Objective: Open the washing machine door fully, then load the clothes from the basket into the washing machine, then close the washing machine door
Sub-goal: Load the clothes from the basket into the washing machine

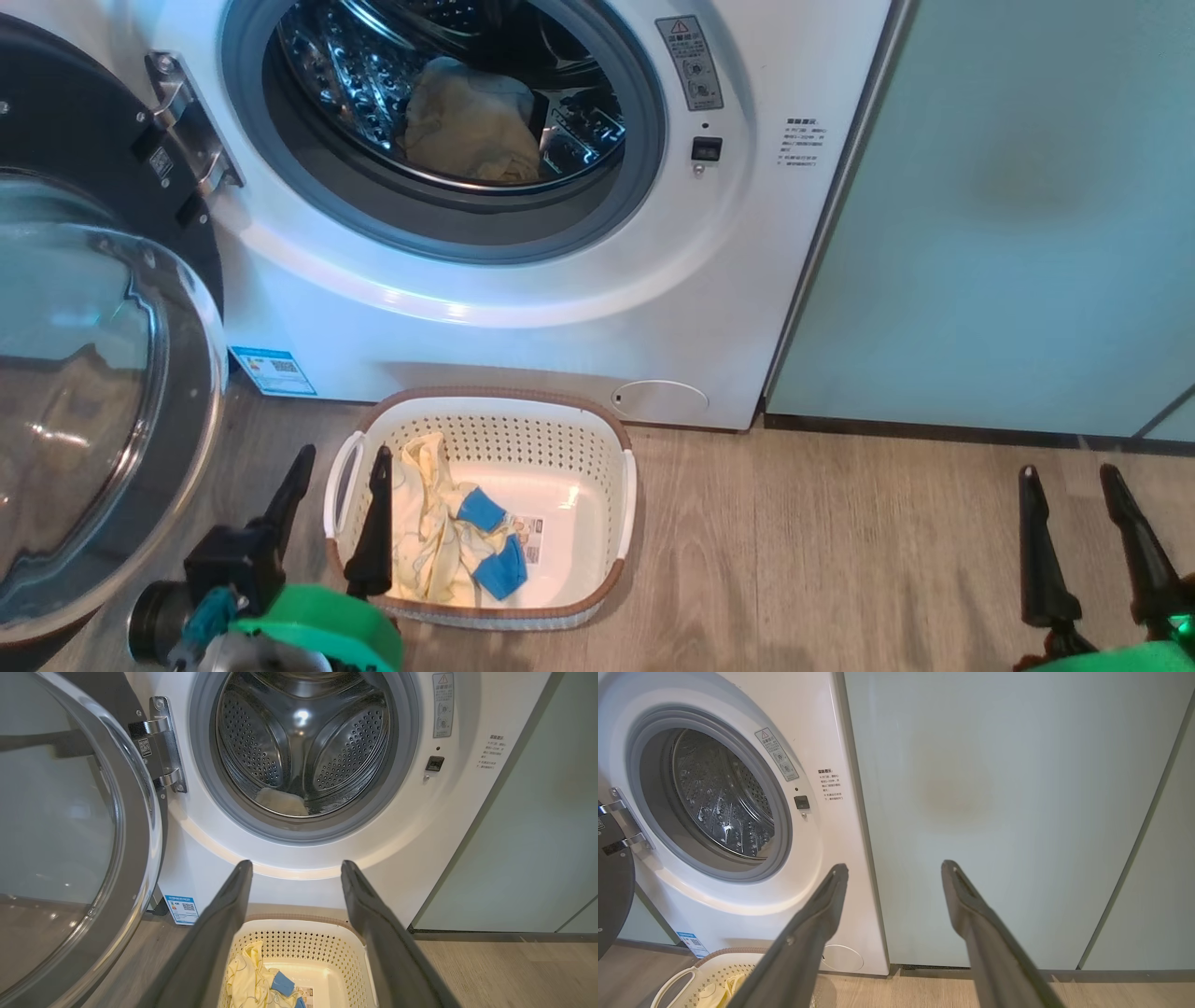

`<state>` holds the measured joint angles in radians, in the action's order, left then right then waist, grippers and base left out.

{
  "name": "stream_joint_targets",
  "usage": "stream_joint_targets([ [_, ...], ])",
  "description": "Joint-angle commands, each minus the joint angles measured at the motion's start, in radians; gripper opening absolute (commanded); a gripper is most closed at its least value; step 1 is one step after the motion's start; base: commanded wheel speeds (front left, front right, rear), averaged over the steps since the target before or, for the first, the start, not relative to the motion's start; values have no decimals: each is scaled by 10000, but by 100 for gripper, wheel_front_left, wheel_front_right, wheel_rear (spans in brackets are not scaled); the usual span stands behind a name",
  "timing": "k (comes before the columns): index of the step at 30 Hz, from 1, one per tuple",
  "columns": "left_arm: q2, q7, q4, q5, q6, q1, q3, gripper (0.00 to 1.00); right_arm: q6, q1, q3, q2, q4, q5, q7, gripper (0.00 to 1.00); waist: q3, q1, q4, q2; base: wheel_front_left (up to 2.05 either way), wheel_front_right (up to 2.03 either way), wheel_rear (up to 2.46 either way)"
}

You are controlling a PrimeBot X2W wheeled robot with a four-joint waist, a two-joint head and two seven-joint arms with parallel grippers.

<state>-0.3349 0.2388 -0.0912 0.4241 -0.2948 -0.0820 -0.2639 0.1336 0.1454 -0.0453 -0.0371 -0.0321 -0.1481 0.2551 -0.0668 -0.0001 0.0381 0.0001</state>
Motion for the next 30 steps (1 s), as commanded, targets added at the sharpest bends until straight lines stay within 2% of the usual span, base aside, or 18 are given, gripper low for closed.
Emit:
stream_joint_targets([
  [1, -198, 60, -339, 43, -53, 242, 424, 100, -29, -50, 177, -131, -301, 17, 67, 100, 2, 1, -12, -1, 0, 0, 0],
  [24, -206, 82, -166, 141, -70, 388, 370, 100, -29, -159, 273, -131, -255, -3, 67, 100, -90, 1, -44, -1, 0, 0, 0],
  [30, -168, 36, 75, 148, 74, 577, 173, 100, -29, -186, 262, -131, -267, -42, 67, 100, -180, 1, -48, -1, 0, 0, 0],
])
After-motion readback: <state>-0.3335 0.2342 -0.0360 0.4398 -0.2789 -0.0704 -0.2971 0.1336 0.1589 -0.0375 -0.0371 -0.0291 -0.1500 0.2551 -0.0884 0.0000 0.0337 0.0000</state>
